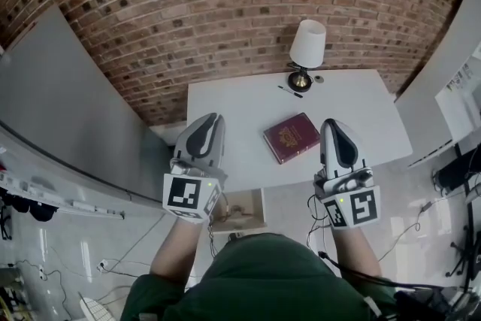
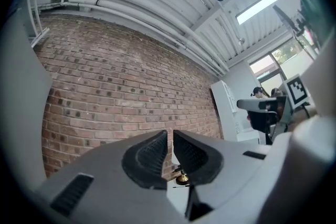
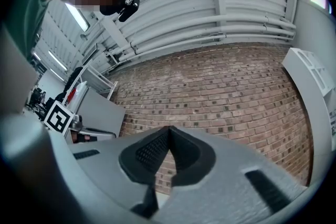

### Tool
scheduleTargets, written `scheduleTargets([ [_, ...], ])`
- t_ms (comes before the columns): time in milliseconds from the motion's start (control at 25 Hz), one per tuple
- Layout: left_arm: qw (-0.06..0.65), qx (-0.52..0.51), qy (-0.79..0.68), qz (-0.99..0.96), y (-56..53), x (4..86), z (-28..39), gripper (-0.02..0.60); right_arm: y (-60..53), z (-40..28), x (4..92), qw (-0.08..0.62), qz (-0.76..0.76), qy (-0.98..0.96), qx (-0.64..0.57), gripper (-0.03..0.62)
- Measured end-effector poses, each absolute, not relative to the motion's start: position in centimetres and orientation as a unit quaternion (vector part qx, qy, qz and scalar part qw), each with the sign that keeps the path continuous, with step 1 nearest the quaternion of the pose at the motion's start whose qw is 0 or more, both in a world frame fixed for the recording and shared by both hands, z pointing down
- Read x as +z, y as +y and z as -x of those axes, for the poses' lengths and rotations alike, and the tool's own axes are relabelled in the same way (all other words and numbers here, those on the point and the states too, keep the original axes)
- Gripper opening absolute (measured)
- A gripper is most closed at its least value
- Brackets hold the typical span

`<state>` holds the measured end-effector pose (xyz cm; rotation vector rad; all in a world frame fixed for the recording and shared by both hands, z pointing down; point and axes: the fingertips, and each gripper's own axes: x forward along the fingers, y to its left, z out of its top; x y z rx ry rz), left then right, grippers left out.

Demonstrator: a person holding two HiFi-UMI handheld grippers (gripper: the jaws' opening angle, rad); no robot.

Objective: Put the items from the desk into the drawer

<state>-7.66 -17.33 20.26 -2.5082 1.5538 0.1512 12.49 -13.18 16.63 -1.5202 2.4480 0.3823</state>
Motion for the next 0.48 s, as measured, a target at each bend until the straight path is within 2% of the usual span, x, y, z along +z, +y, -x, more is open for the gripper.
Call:
scheduleTargets([
  [480, 0.094, 0.058, 0.527, 0.842, -17.65, 20.09, 8.55, 0.034, -13.61, -12.32, 17.12, 0.115, 0.523, 0.836, 0.124, 0.002],
])
